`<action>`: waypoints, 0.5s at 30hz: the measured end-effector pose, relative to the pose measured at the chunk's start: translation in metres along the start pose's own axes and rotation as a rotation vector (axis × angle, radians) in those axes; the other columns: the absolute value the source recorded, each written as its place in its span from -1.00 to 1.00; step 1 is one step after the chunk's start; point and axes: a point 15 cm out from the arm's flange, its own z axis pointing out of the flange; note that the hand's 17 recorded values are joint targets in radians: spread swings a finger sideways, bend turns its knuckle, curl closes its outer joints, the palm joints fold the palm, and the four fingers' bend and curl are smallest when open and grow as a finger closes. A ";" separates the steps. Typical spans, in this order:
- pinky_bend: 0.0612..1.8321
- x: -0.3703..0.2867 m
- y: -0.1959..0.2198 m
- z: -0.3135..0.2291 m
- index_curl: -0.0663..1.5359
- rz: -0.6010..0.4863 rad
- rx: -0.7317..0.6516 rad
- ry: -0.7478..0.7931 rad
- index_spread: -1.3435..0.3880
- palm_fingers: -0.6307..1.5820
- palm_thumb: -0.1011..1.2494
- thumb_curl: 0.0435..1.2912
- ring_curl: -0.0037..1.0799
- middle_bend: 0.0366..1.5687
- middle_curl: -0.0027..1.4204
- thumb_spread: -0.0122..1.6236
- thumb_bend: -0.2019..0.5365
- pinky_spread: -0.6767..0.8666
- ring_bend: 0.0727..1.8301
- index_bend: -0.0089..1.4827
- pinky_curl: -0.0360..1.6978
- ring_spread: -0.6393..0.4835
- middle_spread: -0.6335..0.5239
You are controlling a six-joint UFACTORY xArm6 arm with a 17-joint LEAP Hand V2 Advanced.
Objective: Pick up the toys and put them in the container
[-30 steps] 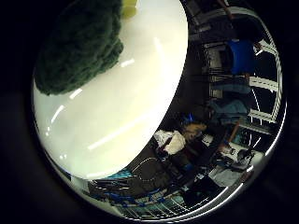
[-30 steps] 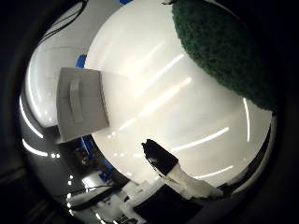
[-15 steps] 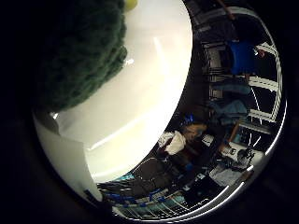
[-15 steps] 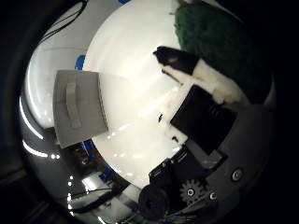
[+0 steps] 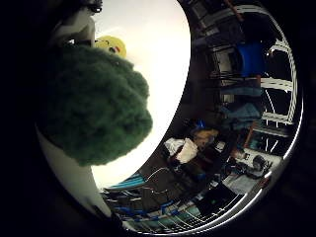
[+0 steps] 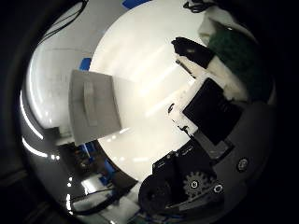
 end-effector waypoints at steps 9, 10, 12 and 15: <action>0.45 -0.116 0.057 -0.144 0.29 -0.176 0.061 0.013 0.23 0.45 0.71 -0.22 0.61 0.62 0.42 0.41 -0.48 -0.38 0.47 0.44 0.19 -0.34 -0.30; 0.45 -0.129 0.061 -0.156 0.29 -0.197 0.072 0.014 0.23 0.45 0.71 -0.21 0.61 0.62 0.42 0.41 -0.48 -0.38 0.47 0.44 0.21 -0.34 -0.29; 0.43 -0.152 0.065 -0.173 0.30 -0.232 0.083 0.014 0.23 0.45 0.72 -0.19 0.62 0.62 0.42 0.41 -0.48 -0.38 0.47 0.44 0.23 -0.34 -0.29; 0.42 -0.189 0.071 -0.195 0.31 -0.281 0.101 0.014 0.23 0.45 0.72 -0.18 0.63 0.62 0.41 0.41 -0.48 -0.38 0.47 0.43 0.26 -0.34 -0.28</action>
